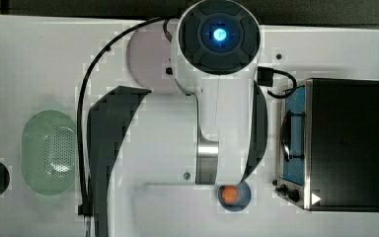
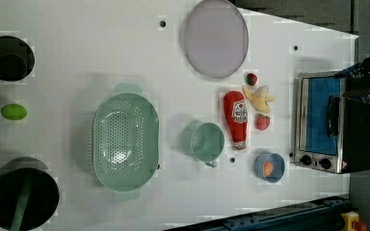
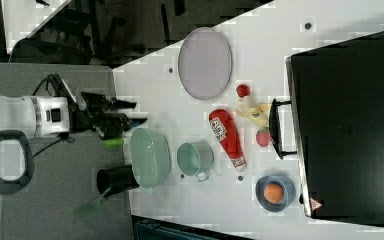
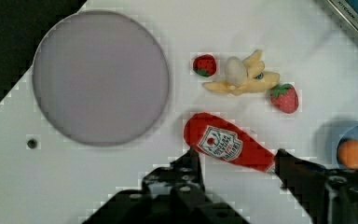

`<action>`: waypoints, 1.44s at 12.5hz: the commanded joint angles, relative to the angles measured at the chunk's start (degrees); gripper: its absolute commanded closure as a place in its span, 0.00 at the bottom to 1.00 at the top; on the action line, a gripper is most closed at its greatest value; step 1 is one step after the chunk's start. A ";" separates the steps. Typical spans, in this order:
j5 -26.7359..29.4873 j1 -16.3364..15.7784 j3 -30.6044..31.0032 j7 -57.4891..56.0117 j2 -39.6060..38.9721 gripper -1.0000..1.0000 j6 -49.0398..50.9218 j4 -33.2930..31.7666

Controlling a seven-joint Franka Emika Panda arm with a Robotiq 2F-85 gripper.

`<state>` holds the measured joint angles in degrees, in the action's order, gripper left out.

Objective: Pick Ketchup from the table and place it in strainer.

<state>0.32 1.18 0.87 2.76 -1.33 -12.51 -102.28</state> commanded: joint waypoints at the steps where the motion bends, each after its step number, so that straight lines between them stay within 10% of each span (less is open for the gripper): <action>1: 1.37 6.36 1.25 -2.08 13.74 0.21 9.02 -6.51; 3: 1.38 6.32 1.27 -2.41 13.69 0.00 9.01 -7.15; 18: 1.36 5.96 6.38 -55.88 5.58 0.00 -19.68 -26.77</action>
<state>1.26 6.27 7.86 -42.50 1.78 -30.10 -128.80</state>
